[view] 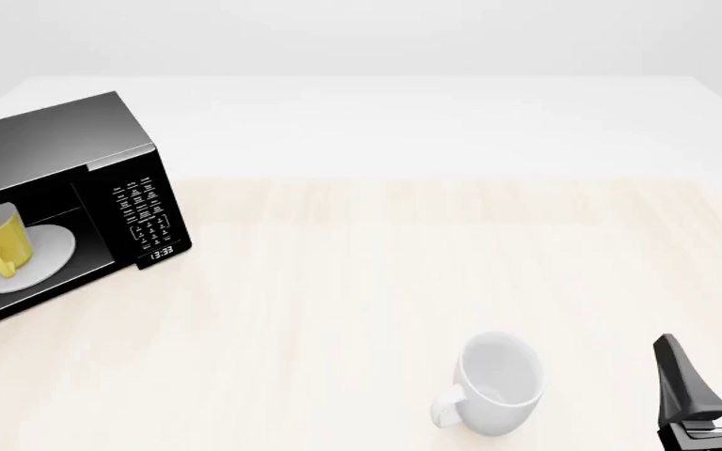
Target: Put the yellow and white mug in the microwave and close it.
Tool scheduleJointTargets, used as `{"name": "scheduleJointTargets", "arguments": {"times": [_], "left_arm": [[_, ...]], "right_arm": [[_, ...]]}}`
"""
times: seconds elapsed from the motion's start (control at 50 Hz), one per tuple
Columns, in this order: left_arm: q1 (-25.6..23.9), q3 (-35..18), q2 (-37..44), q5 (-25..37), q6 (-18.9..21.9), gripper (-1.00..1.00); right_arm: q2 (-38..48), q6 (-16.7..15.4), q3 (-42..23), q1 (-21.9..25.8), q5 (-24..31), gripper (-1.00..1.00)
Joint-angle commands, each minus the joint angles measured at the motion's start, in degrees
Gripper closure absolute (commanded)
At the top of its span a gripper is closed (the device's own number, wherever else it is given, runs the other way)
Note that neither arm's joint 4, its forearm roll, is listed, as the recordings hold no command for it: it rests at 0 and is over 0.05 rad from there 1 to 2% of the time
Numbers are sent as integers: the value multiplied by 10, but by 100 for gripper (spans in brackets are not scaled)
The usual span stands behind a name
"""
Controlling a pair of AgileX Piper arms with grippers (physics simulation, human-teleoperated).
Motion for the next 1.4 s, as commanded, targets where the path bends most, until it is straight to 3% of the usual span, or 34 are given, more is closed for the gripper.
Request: {"name": "scheduleJointTargets", "arguments": {"times": [0.02, 1.4], "left_arm": [[-17, 18, 14, -11, 5, -100], [-151, 86, 85, -69, -12, -100]], "right_arm": [[0, 0, 0, 0, 0, -100], [0, 0, 0, 0, 0, -100]]}}
